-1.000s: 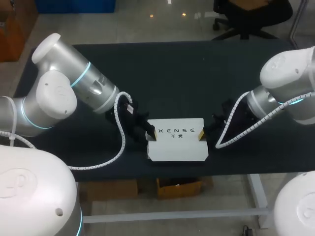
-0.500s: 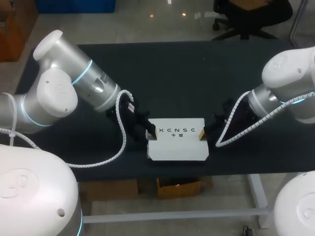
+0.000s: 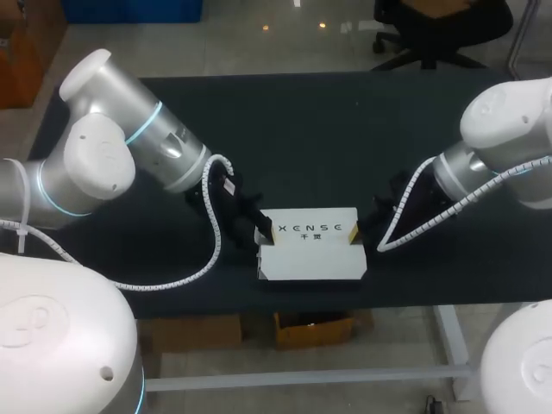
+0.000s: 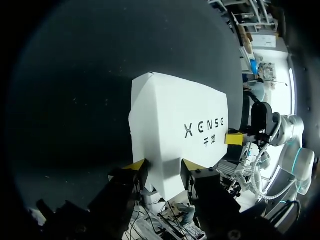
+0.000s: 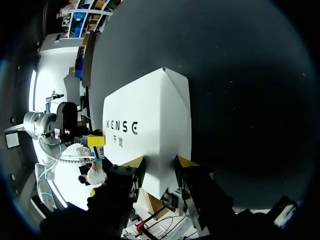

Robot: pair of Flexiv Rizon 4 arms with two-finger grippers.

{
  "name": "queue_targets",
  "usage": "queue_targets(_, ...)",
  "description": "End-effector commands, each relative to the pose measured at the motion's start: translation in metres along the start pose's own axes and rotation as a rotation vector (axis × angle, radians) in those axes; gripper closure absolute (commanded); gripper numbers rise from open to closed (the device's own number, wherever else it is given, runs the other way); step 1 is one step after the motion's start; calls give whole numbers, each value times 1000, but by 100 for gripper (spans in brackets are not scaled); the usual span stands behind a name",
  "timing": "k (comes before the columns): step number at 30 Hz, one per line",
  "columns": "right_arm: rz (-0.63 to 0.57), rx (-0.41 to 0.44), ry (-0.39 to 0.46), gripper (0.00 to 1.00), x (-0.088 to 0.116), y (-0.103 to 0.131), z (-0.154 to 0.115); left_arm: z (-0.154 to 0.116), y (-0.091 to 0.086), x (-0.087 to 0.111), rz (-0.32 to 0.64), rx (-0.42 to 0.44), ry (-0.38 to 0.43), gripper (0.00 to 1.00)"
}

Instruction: Assemble the packaging by folding the flat box into shape, placing the metal phone stand inside, and closing the box properly

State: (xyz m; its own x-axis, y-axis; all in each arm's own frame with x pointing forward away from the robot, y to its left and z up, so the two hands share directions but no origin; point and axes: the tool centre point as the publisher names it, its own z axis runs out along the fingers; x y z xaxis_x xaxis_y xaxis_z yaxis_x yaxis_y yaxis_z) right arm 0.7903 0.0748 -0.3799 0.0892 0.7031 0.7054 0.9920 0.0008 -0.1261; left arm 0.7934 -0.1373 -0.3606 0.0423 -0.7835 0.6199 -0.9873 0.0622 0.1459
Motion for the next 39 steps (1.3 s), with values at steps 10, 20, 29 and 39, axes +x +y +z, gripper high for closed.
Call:
queue_targets(10,26,30,-24,64,9,4,0,-2,-4,7,-23,-36,-4,58)
queue_targets(20,54,51,-35,64,15,6,-2,-5,-5,10,-51,-59,-25,57)
queue_targets(29,77,66,-28,64,16,7,-4,-6,-7,14,-65,-88,-30,59)
queue_targets(39,88,81,-14,64,17,10,-7,-7,-10,18,-83,-126,-10,59)
